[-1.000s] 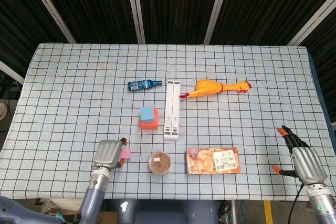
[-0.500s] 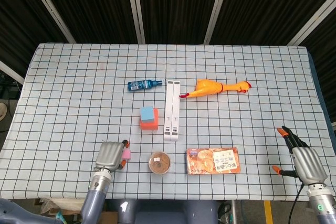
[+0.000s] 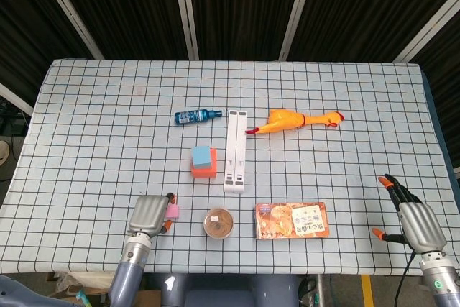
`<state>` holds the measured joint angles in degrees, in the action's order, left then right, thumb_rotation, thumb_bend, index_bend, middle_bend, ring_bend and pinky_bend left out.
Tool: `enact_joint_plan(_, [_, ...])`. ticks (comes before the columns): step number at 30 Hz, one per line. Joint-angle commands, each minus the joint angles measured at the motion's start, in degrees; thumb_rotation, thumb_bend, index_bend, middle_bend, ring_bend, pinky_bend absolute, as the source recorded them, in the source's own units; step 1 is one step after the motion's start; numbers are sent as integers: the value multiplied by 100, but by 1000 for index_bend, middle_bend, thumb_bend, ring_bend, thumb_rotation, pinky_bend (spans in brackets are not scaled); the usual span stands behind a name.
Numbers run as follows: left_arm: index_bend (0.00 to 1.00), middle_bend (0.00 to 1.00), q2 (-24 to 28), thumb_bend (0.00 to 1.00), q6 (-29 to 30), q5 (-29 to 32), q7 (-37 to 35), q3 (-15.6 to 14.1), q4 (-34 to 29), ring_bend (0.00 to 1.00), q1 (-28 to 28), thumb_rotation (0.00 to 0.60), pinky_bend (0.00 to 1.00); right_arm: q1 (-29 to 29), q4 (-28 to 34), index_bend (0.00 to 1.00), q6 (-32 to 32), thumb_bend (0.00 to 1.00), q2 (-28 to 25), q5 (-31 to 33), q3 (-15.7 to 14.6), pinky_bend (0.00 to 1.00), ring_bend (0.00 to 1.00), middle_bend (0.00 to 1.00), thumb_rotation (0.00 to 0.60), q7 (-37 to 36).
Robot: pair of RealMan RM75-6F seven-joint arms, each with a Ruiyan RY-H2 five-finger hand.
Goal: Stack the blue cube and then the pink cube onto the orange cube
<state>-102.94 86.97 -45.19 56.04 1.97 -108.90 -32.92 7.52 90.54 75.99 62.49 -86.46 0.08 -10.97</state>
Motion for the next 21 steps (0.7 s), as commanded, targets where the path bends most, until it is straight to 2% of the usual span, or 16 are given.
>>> enact_joint_plan(1, [373, 872, -3, 333, 5, -30, 16, -2, -2, 759, 17, 600, 839, -1, -3, 88, 7, 56, -1, 2, 4, 289, 163, 58, 600, -10])
enact_joint_plan(21, [382, 873, -37, 354, -35, -64, 126, 81, 67, 760, 116, 600, 839, 17, -12, 88, -42, 56, 12, 10, -6, 289, 163, 57, 600, -13])
